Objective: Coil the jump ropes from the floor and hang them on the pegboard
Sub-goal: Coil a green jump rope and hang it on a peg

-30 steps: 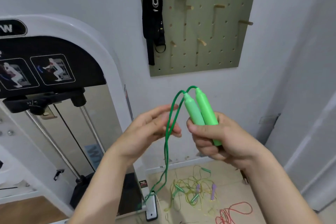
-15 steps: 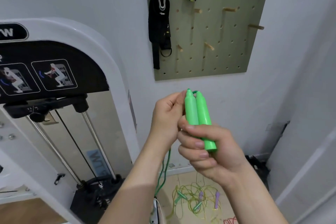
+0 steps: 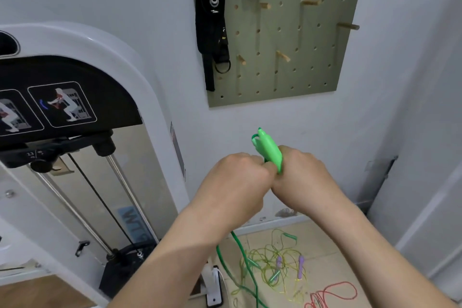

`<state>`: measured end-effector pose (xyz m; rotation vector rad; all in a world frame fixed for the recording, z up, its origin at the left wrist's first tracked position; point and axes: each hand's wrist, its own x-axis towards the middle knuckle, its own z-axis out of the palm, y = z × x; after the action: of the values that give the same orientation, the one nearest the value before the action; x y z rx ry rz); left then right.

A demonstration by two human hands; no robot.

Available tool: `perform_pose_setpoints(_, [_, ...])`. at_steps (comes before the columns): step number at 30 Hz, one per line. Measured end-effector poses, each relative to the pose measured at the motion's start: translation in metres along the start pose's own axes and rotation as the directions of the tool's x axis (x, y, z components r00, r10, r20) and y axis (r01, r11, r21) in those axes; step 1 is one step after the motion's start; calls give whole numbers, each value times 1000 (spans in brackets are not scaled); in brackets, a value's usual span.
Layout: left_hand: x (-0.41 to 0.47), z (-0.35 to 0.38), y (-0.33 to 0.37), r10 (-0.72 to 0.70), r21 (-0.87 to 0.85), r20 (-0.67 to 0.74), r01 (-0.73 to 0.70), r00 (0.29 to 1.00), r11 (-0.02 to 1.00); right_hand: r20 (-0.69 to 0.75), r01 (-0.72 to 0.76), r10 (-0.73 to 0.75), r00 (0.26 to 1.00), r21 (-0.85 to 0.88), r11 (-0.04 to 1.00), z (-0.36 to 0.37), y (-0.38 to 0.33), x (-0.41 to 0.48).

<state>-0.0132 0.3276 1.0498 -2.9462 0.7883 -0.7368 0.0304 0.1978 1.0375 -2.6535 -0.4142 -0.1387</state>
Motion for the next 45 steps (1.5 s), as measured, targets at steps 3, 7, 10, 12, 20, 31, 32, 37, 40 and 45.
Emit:
perform_pose_setpoints(3, [-3, -3, -2, 30, -60, 4, -30, 1000, 998, 136, 55, -37, 990, -132, 990, -12, -6, -5])
perform_pose_setpoints(7, [-7, -12, -12, 111, -130, -44, -116, 993, 985, 276, 188, -113, 954, -265, 946, -22, -9, -15])
perform_pose_setpoints(10, [-6, -17, -22, 176, -161, -68, -185, 982, 969, 341, 348, -206, 917, -432, 832, -31, -9, -19])
perform_pose_setpoints(12, [-6, -19, -24, 156, -218, -38, -161, 987, 963, 366, 437, -272, 890, -515, 737, -39, -8, -19])
perform_pose_setpoints(20, [-7, -24, -33, -180, -629, 135, 225, 974, 744, 417, 529, -428, 801, -160, 833, -58, 0, -13])
perform_pose_setpoints(31, [-10, -28, -45, -24, -842, 440, 422, 898, 337, 414, 467, -494, 765, 171, 867, -53, 1, -22])
perform_pose_setpoints(32, [-12, -25, -46, -23, -870, 438, 430, 899, 243, 400, 456, -511, 761, 231, 859, -55, 1, -23])
perform_pose_setpoints(37, [-19, 14, -25, -321, -936, 351, 325, 880, -134, 195, 241, -464, 864, 650, 721, -51, 8, -16])
perform_pose_setpoints(40, [-22, 26, -12, -459, -957, 284, 280, 842, -77, 169, 84, -349, 922, 792, 604, -34, 11, -14])
perform_pose_setpoints(45, [-31, 30, 1, -459, -778, 46, 320, 887, 541, 116, -22, -141, 983, 841, 540, -24, 13, -8])
